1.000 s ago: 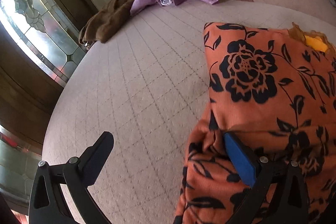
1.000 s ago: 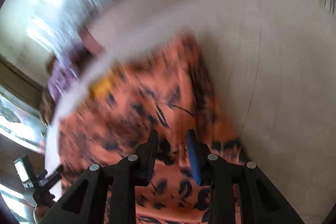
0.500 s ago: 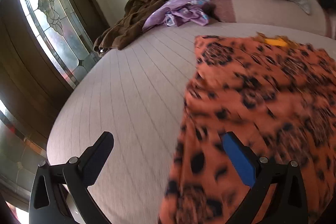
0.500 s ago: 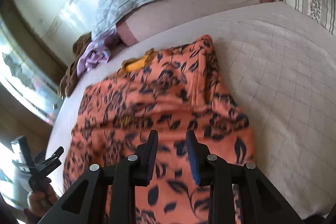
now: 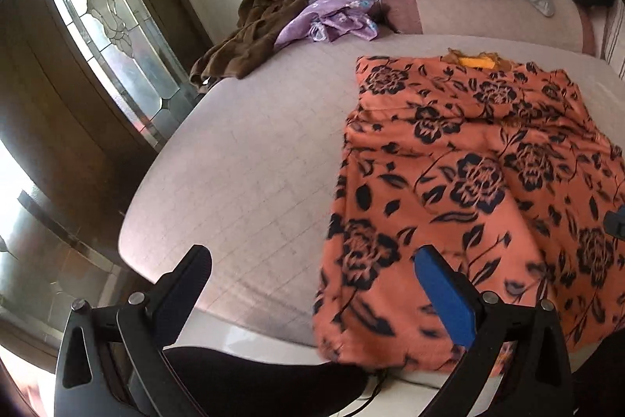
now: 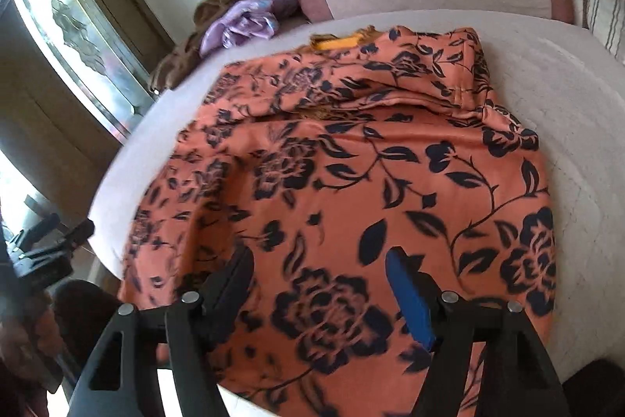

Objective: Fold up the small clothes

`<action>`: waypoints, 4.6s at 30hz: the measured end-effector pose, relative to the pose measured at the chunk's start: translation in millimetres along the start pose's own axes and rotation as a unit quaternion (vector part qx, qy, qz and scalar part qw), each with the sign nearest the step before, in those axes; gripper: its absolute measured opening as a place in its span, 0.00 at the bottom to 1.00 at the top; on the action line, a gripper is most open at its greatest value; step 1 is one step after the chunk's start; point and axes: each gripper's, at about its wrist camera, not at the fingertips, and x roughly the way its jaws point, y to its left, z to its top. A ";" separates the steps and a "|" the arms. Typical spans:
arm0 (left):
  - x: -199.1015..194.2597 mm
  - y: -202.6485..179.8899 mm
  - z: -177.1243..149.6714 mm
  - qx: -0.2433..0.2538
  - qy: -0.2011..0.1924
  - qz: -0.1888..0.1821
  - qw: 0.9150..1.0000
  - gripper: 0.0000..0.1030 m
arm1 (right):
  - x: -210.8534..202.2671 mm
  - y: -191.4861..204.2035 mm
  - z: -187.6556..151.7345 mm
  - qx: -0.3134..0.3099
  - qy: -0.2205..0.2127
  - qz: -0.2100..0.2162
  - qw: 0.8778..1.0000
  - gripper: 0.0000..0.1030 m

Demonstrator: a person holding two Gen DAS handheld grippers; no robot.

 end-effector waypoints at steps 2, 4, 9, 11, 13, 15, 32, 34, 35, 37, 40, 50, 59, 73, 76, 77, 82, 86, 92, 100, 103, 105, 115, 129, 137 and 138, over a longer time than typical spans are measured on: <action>-0.3 8.0 -7.1 -0.006 0.014 -0.004 1.000 1.00 | -2.8 3.6 -4.7 -0.004 0.014 -0.017 1.000 0.72; 0.3 15.5 -13.9 -0.012 0.024 -0.004 1.000 1.00 | -8.9 2.9 -10.1 -0.004 0.013 -0.019 1.000 0.72; 10.1 27.9 -20.9 -0.029 0.045 -0.016 0.998 1.00 | -31.9 -7.9 -15.7 0.011 0.001 -0.034 0.999 0.72; 14.9 28.5 -20.5 -0.032 0.048 -0.026 0.998 1.00 | -42.3 -16.1 -17.4 0.025 -0.006 -0.041 0.999 0.72; 21.1 28.2 -20.1 -0.034 0.048 -0.032 0.998 1.00 | -50.7 -22.4 -19.1 0.035 -0.012 -0.048 0.998 0.72; 29.7 28.7 -19.4 -0.038 0.056 -0.041 0.997 1.00 | -61.7 -28.9 -20.5 0.044 -0.019 -0.054 0.997 0.72; 59.8 41.8 -25.3 -0.031 0.106 -0.116 0.987 1.00 | -98.0 -99.6 -50.6 0.195 -0.013 -0.080 0.978 0.72; 60.6 38.3 -31.2 -0.015 0.111 -0.124 0.986 1.00 | -95.2 -106.7 -58.3 0.206 -0.005 -0.087 0.975 0.72; 61.7 36.8 -33.9 -0.009 0.113 -0.129 0.985 1.00 | -94.4 -110.1 -61.7 0.211 -0.004 -0.088 0.974 0.72; 65.8 33.7 -40.5 0.003 0.116 -0.134 0.984 0.98 | -89.6 -117.4 -68.4 0.222 0.005 -0.086 0.971 0.72; 79.2 29.1 -45.4 0.010 0.137 -0.137 0.981 0.65 | -72.5 -121.8 -78.0 0.246 0.032 -0.066 0.966 0.72; 88.9 35.8 -44.2 -0.018 0.153 -0.157 0.976 0.48 | -47.4 -81.4 -89.5 0.185 0.034 -0.141 0.972 0.11; 92.0 25.2 -45.0 -0.006 0.158 -0.188 0.969 0.56 | -44.3 -95.8 -92.0 0.223 0.049 -0.095 0.969 0.31; 39.1 63.2 49.6 -0.030 0.068 -0.315 0.946 0.08 | -70.0 -77.0 -33.1 0.194 0.008 0.042 0.980 0.09; 46.8 65.0 106.1 -0.033 0.048 -0.315 0.947 0.08 | -81.5 -82.0 7.8 0.192 -0.022 0.073 0.978 0.09; 50.9 65.2 121.1 -0.032 0.043 -0.308 0.950 0.08 | -82.7 -85.0 23.6 0.195 -0.032 0.082 0.977 0.09; 98.8 36.9 215.0 -0.012 0.025 -0.264 0.964 0.08 | -67.3 -117.6 117.7 0.210 -0.095 0.090 0.969 0.08; 161.1 -5.1 263.1 -0.019 0.040 -0.240 0.970 0.08 | -13.3 -160.0 181.4 0.251 -0.101 0.082 0.959 0.09; 241.3 -41.3 258.6 -0.066 0.080 -0.185 0.977 0.12 | 86.3 -220.5 207.0 0.347 -0.049 0.078 0.933 0.14; 183.6 41.4 223.0 -0.251 -0.061 -0.193 0.947 0.52 | 72.9 -242.4 187.3 0.354 -0.109 0.097 0.924 0.71; 152.3 28.4 204.0 -0.199 -0.064 -0.140 0.968 0.52 | 33.6 -235.4 181.3 0.344 -0.150 0.057 0.925 0.82; 139.8 -0.7 186.7 -0.141 -0.055 -0.122 0.981 0.56 | 22.1 -203.6 188.2 0.266 -0.131 0.040 0.954 0.79; 174.4 -57.8 158.8 -0.049 0.009 -0.152 0.987 0.57 | 131.9 1.7 186.8 0.009 0.063 0.018 0.998 0.46; 220.5 -37.8 185.5 -0.089 0.029 -0.135 0.986 0.57 | 200.0 -31.2 322.5 0.141 -0.053 -0.023 0.988 0.47; 217.0 -25.8 182.0 -0.121 0.028 -0.104 0.987 0.57 | 124.4 -71.9 260.7 0.107 -0.060 -0.075 0.990 0.47; 214.0 -24.2 181.8 -0.122 0.022 -0.098 0.988 0.57 | 119.8 -79.9 252.0 0.106 -0.050 -0.091 0.989 0.47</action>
